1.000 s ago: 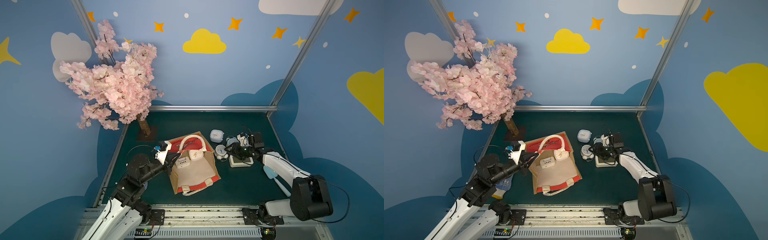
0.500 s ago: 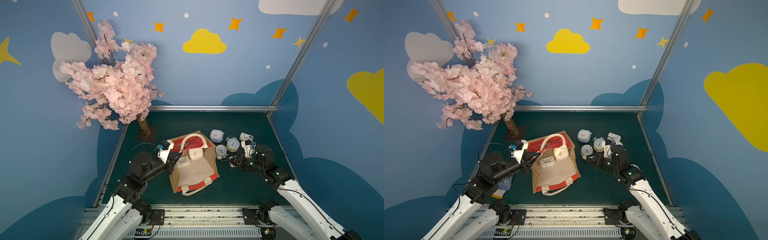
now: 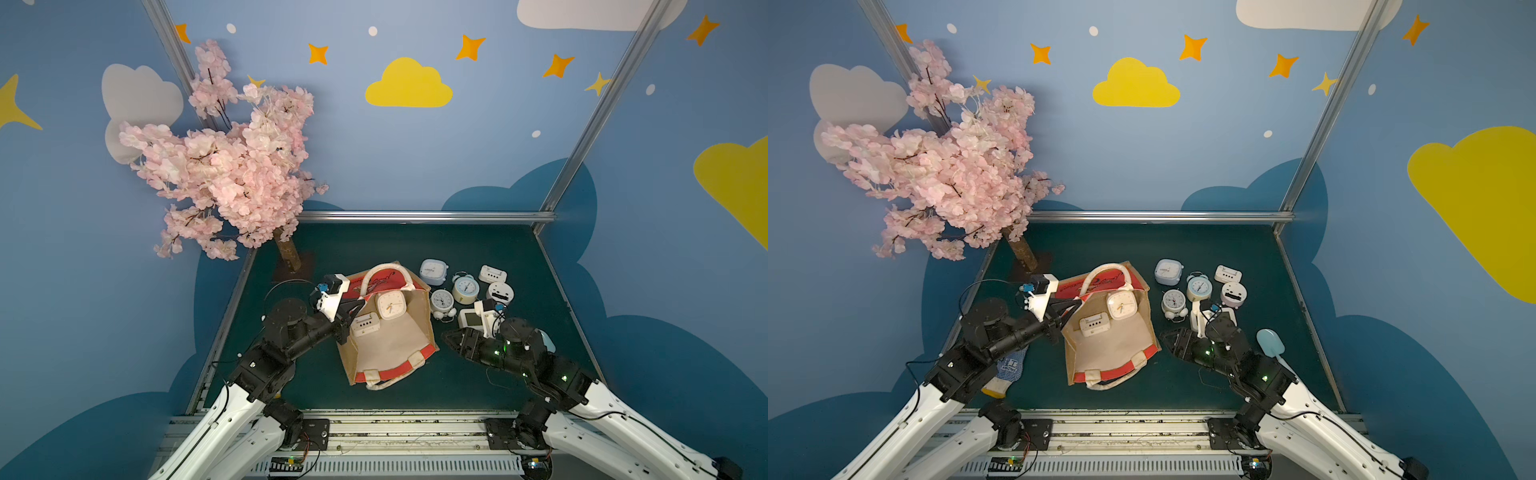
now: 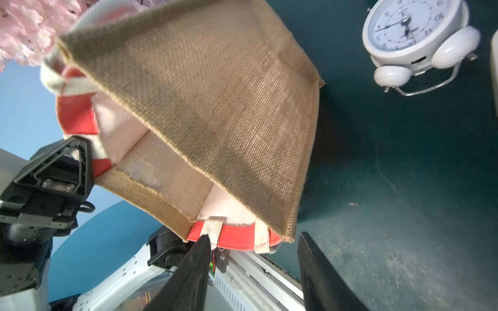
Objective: Take the alarm clock out of the canvas bag
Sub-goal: Place the alarm at the center of the board.
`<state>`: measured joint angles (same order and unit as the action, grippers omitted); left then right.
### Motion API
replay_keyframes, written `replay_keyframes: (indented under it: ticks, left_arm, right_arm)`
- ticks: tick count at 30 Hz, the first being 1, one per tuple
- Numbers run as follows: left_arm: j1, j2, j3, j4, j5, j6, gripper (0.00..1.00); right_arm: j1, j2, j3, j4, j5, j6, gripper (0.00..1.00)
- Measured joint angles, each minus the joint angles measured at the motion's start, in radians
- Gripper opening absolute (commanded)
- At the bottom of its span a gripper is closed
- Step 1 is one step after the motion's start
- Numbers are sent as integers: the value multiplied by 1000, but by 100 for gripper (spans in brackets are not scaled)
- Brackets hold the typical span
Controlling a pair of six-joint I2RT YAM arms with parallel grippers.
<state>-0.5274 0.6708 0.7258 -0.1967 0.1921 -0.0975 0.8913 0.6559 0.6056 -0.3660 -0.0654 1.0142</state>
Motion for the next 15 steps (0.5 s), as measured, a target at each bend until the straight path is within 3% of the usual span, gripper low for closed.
replay_keyframes:
  ticks: [8, 15]
  left_arm:
    - [-29, 1, 1, -4, -27, 4, 10]
    - [-76, 1, 2, -5, -57, 12, 9]
  right_arm:
    - [241, 236, 89, 103, 179, 22, 54]
    - [292, 442, 184, 222, 215, 34, 54]
